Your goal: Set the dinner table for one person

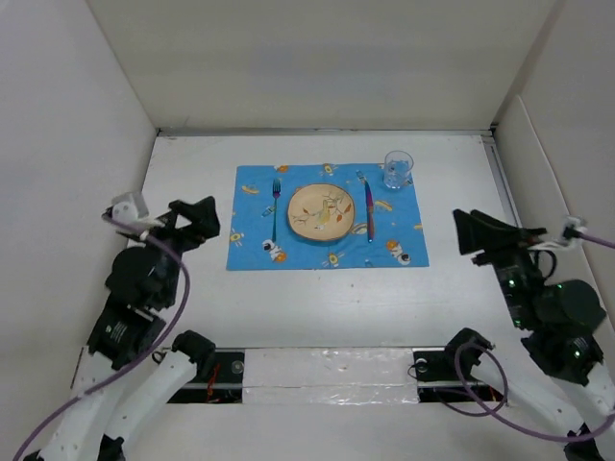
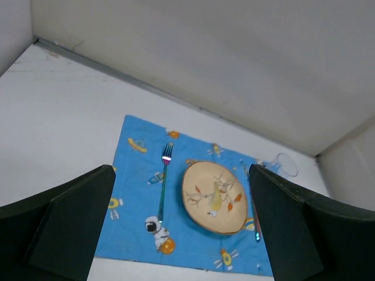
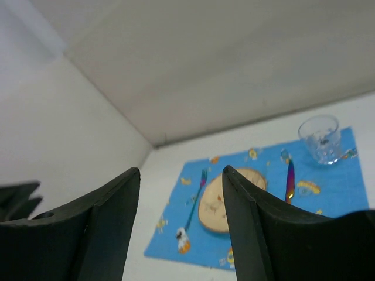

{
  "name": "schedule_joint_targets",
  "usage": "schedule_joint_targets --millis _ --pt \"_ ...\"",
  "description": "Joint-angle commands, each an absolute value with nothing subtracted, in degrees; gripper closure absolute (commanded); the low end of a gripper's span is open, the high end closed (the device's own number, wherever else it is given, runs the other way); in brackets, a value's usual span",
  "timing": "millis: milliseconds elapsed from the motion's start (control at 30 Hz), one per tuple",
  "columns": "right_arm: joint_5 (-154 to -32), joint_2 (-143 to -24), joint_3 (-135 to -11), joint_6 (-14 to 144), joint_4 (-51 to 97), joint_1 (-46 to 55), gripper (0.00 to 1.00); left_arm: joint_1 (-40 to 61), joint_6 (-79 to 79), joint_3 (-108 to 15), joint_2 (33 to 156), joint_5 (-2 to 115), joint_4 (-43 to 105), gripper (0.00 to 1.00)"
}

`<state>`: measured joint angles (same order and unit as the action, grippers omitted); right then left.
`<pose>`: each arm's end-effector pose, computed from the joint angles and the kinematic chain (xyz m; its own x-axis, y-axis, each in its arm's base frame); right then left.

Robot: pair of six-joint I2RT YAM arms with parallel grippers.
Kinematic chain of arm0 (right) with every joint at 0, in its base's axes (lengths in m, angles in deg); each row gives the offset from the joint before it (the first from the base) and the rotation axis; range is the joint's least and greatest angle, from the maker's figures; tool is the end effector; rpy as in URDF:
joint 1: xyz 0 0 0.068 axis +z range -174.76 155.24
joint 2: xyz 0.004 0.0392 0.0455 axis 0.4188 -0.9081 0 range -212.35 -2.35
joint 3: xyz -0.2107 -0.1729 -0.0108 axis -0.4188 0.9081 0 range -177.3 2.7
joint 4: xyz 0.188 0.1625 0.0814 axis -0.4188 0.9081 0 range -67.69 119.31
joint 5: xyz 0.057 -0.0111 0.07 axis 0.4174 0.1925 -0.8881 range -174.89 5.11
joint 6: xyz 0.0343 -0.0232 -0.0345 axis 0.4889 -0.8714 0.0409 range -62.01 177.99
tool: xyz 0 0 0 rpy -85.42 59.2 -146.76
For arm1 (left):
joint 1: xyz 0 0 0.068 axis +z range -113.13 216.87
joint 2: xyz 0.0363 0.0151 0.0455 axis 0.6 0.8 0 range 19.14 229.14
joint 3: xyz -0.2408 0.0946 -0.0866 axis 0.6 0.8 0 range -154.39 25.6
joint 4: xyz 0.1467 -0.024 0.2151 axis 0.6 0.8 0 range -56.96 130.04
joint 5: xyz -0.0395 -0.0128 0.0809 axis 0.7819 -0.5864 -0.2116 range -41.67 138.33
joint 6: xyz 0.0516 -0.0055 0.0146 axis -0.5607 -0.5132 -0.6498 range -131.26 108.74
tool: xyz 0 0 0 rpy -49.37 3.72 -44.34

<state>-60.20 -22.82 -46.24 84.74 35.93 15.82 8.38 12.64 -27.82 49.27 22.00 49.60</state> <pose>0.0570 0.0293 0.4027 0.0460 0.5778 -0.8149 -0.3416 0.7757 0.5307 0.0937 -0.0330 0.4104 0.0780 -0.4554 -0.8869 0.0787 0.8896 -0.4499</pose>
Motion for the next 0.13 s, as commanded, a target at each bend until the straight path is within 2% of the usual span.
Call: schedule_joint_targets --millis 0,100 --pt "-49.3 -18.8 -44.8 83.9 39.4 16.1 0.36 8.3 13.9 -25.4 40.9 21.9 47.4 0.01" --pt "-48.7 -19.7 -42.7 85.5 38.6 16.1 0.34 8.3 14.0 -22.3 40.1 21.7 48.5 0.01"
